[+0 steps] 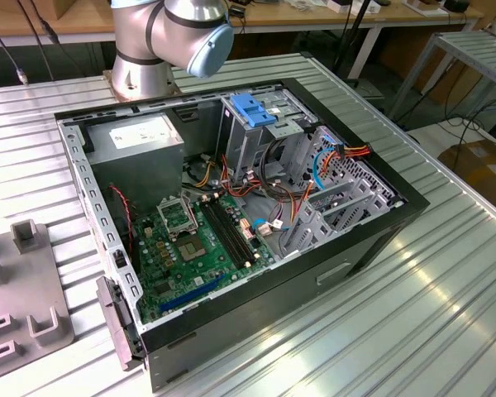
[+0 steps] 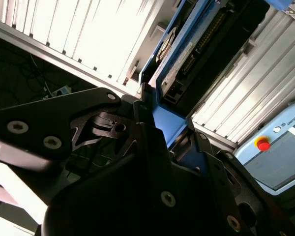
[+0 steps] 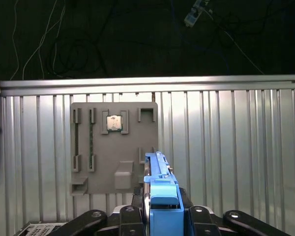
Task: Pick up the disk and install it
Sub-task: 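Pick up the disk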
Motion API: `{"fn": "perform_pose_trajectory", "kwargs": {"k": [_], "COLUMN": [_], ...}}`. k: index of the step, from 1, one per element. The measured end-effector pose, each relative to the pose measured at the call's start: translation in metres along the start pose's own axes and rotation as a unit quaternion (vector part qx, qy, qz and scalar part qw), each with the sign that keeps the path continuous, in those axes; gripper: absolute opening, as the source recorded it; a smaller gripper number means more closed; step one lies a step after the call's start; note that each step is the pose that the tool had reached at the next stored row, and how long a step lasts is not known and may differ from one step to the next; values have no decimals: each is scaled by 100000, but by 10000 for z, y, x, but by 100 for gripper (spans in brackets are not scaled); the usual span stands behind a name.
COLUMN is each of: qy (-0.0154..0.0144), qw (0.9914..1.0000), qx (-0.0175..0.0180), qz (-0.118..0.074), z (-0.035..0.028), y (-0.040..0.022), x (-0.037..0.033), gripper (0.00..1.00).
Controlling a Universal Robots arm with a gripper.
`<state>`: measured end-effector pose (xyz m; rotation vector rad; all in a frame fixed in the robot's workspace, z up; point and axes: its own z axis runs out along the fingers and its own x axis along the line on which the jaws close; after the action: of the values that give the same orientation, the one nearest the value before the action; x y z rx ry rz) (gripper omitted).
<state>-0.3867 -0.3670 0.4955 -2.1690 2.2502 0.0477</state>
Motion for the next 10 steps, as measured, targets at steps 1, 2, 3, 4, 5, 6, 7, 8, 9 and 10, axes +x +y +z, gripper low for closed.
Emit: {"fn": "perform_pose_trajectory", "kwargs": {"k": [1,2,3,4,5,6,7,8,9,10], "qy": [0,-3,0,-1,-1,-1,-1,-1,3,0], "qw": [100000,100000,100000,100000,100000,100000,100000,100000,100000,100000], "qx": [3,6,1,2,2,3,2,2,-1,1], "qz": [-1,-1,0,0,-1,1,-1,1,-1,-2], "z": [0,0,0,0,0,0,-1,-1,-1,-1], "y": [-24,-40,-55,-65,-75,-102,-123,-141,-156,-178], "x": [-1,-1,-2,-2,-3,-4,-5,-5,-6,-7], "gripper": [37,37,37,37,37,37,37,37,37,37]}}
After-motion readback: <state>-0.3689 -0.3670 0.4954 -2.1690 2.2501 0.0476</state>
